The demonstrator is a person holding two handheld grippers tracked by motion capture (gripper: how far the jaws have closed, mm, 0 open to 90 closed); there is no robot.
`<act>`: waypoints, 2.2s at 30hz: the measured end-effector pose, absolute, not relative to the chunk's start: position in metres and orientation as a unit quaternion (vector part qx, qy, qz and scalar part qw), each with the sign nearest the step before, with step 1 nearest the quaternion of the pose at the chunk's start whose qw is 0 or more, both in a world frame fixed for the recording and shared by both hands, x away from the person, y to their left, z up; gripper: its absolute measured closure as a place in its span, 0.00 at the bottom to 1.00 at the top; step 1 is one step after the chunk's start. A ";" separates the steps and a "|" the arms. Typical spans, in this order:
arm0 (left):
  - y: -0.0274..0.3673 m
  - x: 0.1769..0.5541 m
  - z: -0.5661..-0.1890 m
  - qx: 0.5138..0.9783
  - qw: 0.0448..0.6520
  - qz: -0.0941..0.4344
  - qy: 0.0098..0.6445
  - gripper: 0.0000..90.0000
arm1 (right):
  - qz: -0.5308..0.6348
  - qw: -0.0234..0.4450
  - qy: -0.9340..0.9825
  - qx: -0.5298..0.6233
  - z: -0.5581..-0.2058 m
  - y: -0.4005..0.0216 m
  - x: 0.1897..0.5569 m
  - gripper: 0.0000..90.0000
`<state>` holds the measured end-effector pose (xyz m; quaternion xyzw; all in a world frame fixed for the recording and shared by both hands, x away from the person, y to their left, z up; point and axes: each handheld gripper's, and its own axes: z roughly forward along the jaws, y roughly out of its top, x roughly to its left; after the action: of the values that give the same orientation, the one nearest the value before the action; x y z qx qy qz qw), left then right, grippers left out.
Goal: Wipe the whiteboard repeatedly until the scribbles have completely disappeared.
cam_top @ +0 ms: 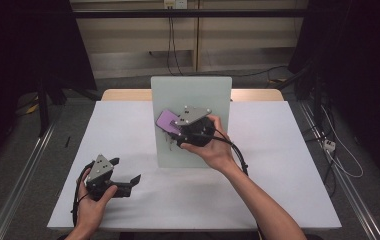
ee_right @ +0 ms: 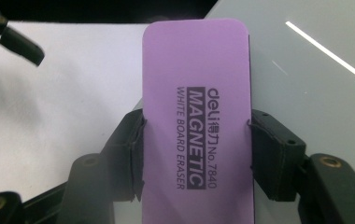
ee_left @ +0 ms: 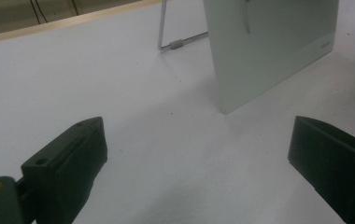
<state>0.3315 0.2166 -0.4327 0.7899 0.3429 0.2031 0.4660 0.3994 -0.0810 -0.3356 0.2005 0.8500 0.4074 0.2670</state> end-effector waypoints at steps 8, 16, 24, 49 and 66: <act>0.217 0.331 -0.433 0.790 0.466 0.204 0.342 0.05 | 0.396 0.245 0.864 0.191 -0.356 -0.070 0.395 0.46; 0.217 0.331 -0.433 0.790 0.466 0.203 0.343 0.05 | 0.386 0.235 0.872 0.185 -0.369 -0.064 0.391 0.46; 0.217 0.331 -0.433 0.789 0.467 0.203 0.344 0.05 | 0.374 0.225 0.881 0.180 -0.378 -0.060 0.389 0.46; 0.216 0.332 -0.433 0.792 0.464 0.202 0.341 0.05 | 0.411 0.262 0.848 0.210 -0.336 -0.085 0.399 0.46; 0.215 0.331 -0.434 0.793 0.462 0.202 0.341 0.05 | 0.386 0.243 0.869 0.193 -0.375 -0.070 0.386 0.46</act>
<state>0.3315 0.2149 -0.4336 0.7932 0.3410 0.2015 0.4624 0.3865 -0.0702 -0.3753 0.1928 0.8689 0.3859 0.2428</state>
